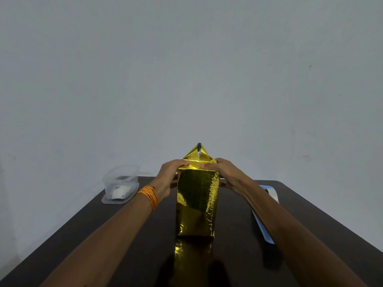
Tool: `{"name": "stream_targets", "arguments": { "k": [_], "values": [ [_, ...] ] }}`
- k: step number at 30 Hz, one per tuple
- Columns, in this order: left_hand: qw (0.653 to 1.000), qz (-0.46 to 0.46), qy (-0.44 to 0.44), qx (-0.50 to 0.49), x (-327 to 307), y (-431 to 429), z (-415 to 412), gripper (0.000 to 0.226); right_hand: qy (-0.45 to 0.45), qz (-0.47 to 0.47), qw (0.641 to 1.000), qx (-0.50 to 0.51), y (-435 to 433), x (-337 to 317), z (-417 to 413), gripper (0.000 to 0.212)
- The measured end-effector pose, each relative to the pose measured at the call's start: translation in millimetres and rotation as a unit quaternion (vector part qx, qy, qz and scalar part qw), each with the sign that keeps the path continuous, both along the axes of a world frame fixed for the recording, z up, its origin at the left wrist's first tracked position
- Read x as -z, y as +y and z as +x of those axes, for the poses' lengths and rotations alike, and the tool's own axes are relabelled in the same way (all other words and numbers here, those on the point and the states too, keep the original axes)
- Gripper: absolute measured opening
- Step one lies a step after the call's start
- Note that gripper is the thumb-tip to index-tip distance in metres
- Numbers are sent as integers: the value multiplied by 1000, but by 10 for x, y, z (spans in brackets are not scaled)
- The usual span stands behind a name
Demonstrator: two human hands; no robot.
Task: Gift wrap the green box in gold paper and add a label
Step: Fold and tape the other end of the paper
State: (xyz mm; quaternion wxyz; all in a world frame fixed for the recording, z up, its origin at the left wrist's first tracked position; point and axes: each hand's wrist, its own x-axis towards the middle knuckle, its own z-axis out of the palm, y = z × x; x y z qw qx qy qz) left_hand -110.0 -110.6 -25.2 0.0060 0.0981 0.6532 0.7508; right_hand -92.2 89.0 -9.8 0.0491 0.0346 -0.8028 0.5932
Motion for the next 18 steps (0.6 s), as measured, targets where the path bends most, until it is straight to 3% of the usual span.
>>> {"name": "stream_targets", "arguments": {
  "k": [5, 10, 12, 15, 18],
  "values": [
    [999, 45, 0, 28, 55, -33, 31, 25, 3, -7, 1000, 4, 32, 6, 35, 54],
    [998, 60, 12, 4, 78, -20, 54, 18, 22, -24, 999, 42, -67, -11, 100, 64],
    [997, 70, 23, -20, 93, -18, 61, 19, 94, 6, 985, 146, -149, 9, 186, 69],
    [995, 74, 40, -56, 121, -41, 13, 25, 253, 89, 915, 302, -346, 50, 391, 42],
    [990, 44, 54, -127, 133, -9, -21, 33, 322, 149, 892, 280, -562, 56, 601, 26]
  ]
}}
